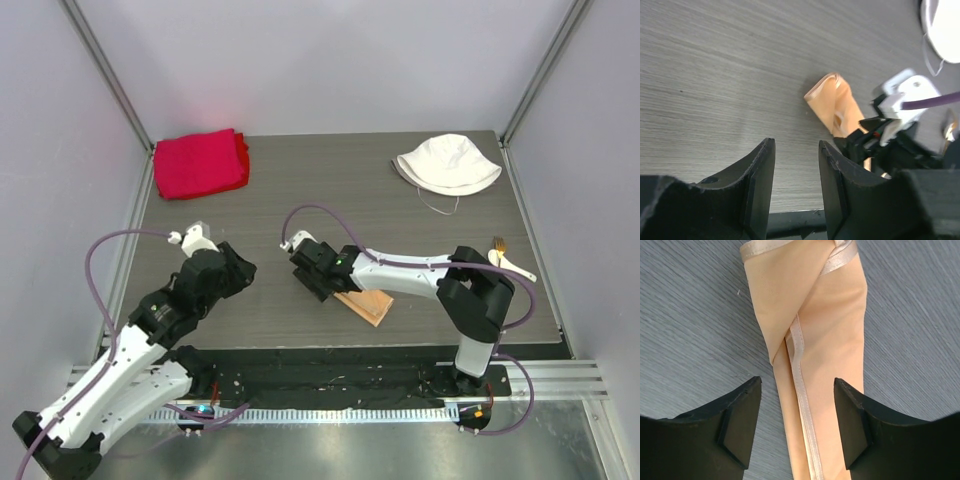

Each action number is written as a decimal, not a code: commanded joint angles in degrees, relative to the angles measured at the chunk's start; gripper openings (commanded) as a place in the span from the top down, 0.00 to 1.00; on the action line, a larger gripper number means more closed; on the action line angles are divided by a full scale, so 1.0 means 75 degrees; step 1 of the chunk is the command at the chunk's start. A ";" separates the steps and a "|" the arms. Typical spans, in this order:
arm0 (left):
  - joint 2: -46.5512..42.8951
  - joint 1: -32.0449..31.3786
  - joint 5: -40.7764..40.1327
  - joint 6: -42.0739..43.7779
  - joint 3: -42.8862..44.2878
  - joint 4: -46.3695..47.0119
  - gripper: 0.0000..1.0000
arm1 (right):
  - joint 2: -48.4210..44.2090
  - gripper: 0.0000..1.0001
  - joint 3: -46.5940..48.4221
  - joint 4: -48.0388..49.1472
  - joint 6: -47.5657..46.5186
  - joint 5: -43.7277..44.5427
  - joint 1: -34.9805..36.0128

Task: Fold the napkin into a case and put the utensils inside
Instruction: Pick up the smaller rectangle-folded napkin from the center of the board.

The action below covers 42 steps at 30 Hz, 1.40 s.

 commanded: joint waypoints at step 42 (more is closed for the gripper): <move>-0.0434 0.0031 -0.0833 -0.0113 0.0232 -0.0119 0.56 | 0.1120 0.99 0.0705 0.0819 0.0743 0.0011 -0.0225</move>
